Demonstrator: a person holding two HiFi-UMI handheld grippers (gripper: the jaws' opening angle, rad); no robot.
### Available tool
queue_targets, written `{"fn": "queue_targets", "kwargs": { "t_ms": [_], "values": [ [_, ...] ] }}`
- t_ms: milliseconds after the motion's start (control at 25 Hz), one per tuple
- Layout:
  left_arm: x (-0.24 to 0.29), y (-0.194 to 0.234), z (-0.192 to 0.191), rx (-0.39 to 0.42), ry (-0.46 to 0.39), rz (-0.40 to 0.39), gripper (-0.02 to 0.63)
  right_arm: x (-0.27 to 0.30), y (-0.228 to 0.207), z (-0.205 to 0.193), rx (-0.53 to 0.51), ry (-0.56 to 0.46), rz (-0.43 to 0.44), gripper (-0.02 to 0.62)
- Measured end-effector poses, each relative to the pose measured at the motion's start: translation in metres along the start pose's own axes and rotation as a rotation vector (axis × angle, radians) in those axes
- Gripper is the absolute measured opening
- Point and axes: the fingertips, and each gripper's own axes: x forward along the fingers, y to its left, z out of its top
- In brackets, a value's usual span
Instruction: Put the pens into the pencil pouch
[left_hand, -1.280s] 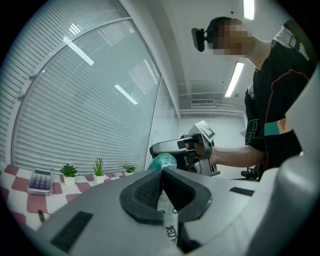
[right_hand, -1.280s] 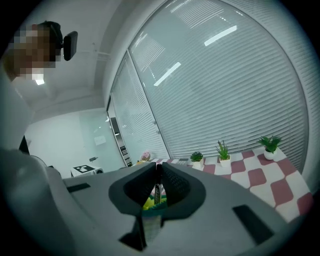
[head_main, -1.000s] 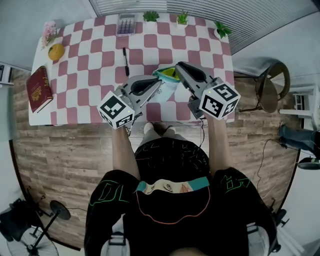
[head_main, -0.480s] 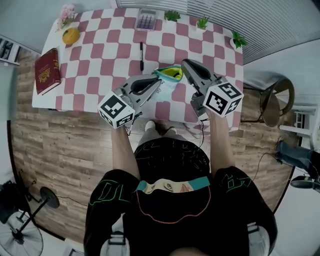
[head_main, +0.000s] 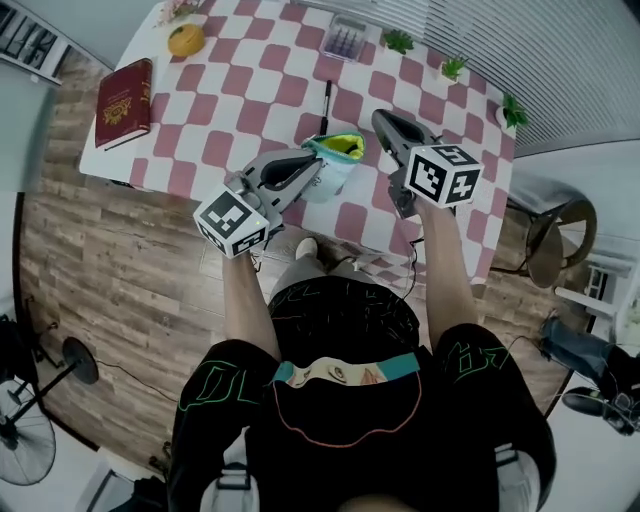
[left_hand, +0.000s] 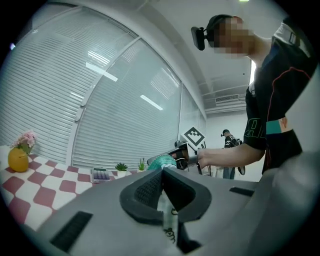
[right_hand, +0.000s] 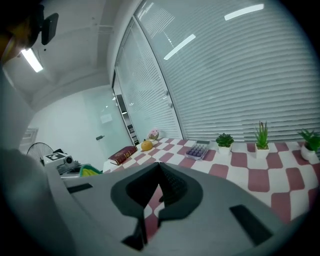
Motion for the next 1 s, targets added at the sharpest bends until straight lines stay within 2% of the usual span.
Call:
{"fn": "queue_targets", "kwargs": {
  "t_ms": [520,1000],
  "values": [
    [-0.049,0.037,-0.008,-0.032,-0.018,0.109,-0.002,0.095,-0.005,-0.020,-0.041,0.254,-0.019,0.003],
    [-0.053,0.058,-0.007,-0.051,-0.040,0.108,-0.002,0.151,-0.040,-0.048,-0.037,0.440,-0.083,0.003]
  ]
}}
